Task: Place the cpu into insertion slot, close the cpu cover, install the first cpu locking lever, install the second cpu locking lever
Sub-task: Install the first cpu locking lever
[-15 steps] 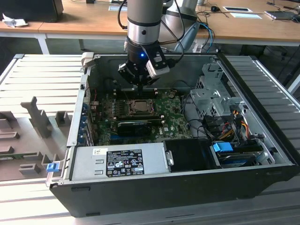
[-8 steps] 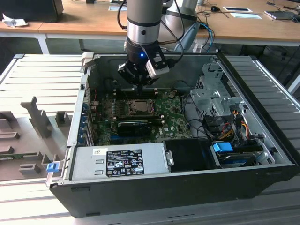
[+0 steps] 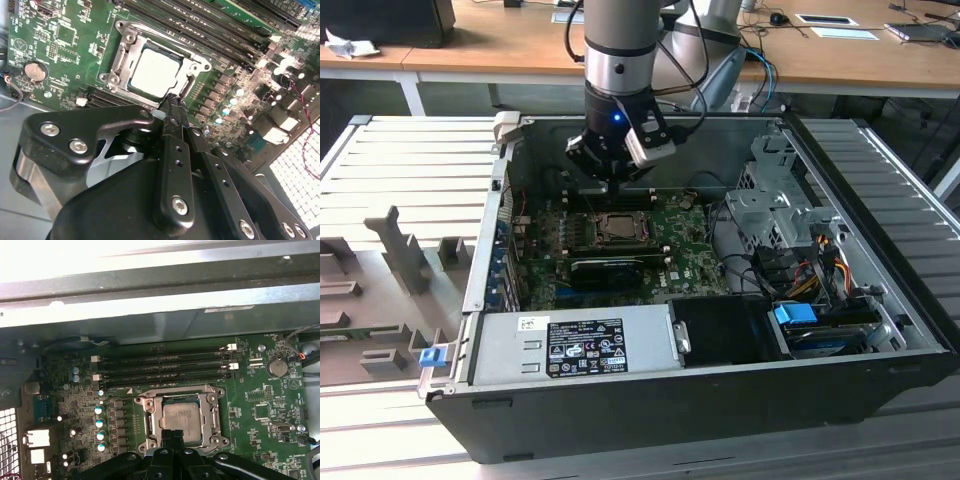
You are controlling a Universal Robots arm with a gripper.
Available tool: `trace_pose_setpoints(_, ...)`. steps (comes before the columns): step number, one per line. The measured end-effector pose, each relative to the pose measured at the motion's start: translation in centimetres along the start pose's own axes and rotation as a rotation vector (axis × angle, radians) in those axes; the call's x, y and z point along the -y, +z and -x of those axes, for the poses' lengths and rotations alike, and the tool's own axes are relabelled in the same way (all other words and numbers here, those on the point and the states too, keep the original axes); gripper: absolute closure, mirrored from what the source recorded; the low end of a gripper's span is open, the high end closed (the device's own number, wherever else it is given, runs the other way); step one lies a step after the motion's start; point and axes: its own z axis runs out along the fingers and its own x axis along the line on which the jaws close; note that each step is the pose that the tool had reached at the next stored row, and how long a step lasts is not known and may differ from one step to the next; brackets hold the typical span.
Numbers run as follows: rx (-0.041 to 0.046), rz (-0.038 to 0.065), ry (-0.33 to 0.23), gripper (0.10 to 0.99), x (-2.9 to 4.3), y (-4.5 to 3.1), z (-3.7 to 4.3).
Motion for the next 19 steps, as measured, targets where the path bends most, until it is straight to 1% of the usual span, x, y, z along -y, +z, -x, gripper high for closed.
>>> trace_pose_setpoints(2, 0.0001, 0.0, 0.0, 0.98, 0.04, 0.03, -0.54)
trace_pose_setpoints(4, -0.0004, 0.0, -0.011, 0.98, 0.06, 0.05, -0.72)
trace_pose_setpoints(6, -0.0022, -0.001, -0.052, 0.98, 0.07, 0.07, -0.78)
trace_pose_setpoints(7, -0.0023, -0.001, -0.06, 0.98, 0.08, 0.08, -0.89)
trace_pose_setpoints(11, -0.0022, -0.001, -0.07, 0.98, 0.13, 0.1, -1.43)
trace_pose_setpoints(15, 0.0004, 0.0, -0.071, 0.98, 0.22, 0.15, -2.53)
trace_pose_setpoints(19, 0.0008, -0.001, -0.074, 0.98, 0.28, 0.21, -3.1)
